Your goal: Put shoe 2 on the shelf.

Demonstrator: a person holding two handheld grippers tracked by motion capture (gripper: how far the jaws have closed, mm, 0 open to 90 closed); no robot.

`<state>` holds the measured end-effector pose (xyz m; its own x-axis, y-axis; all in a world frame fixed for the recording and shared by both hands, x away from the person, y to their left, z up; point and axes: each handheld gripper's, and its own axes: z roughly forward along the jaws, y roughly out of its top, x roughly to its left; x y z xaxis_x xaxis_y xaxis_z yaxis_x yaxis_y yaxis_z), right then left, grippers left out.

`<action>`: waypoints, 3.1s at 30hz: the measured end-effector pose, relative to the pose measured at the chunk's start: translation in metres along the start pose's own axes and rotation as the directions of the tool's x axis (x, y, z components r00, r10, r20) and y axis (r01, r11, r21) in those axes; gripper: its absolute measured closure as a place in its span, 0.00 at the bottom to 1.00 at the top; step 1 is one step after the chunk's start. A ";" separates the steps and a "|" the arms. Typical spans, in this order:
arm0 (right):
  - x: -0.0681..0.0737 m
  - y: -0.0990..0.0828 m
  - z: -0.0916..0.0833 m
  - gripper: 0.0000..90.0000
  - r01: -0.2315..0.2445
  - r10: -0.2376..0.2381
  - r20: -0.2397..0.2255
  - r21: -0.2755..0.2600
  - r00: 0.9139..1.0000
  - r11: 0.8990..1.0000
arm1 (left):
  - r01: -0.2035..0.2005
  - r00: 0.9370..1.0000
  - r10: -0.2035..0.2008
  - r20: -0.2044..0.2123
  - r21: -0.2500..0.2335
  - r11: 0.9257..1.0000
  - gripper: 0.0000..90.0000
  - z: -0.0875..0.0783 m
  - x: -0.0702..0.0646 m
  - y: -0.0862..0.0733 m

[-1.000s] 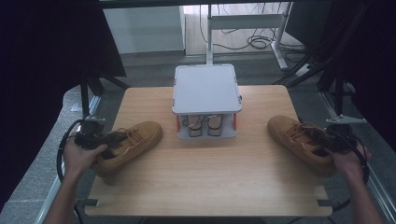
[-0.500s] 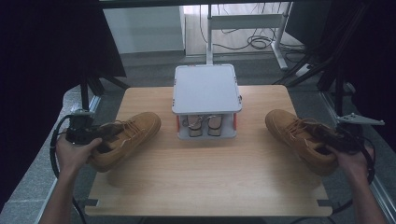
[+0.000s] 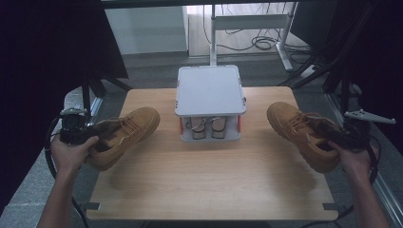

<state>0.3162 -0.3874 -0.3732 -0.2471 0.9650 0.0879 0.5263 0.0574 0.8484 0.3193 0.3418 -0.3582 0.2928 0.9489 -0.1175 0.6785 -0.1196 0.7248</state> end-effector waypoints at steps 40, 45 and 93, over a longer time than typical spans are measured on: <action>0.054 0.079 -0.008 0.93 -0.145 0.132 -0.092 -0.154 0.987 0.977 | 0.068 0.997 -0.060 0.049 -0.198 0.978 0.89 -0.036 -0.027 0.067; 0.067 0.089 -0.002 0.93 -0.156 0.142 -0.096 -0.156 0.985 0.975 | 0.110 0.992 -0.093 0.084 -0.225 0.968 0.89 -0.034 -0.034 0.075; 0.155 0.161 0.111 0.92 -0.274 0.266 -0.122 -0.057 0.956 0.960 | 0.249 0.947 -0.206 0.246 -0.161 0.955 0.87 0.074 -0.117 0.171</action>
<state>0.4529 -0.2005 -0.2814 -0.1959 0.9067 0.3734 0.5269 -0.2239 0.8199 0.4509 0.1889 -0.2710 0.3037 0.8515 -0.4275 0.6121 0.1695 0.7724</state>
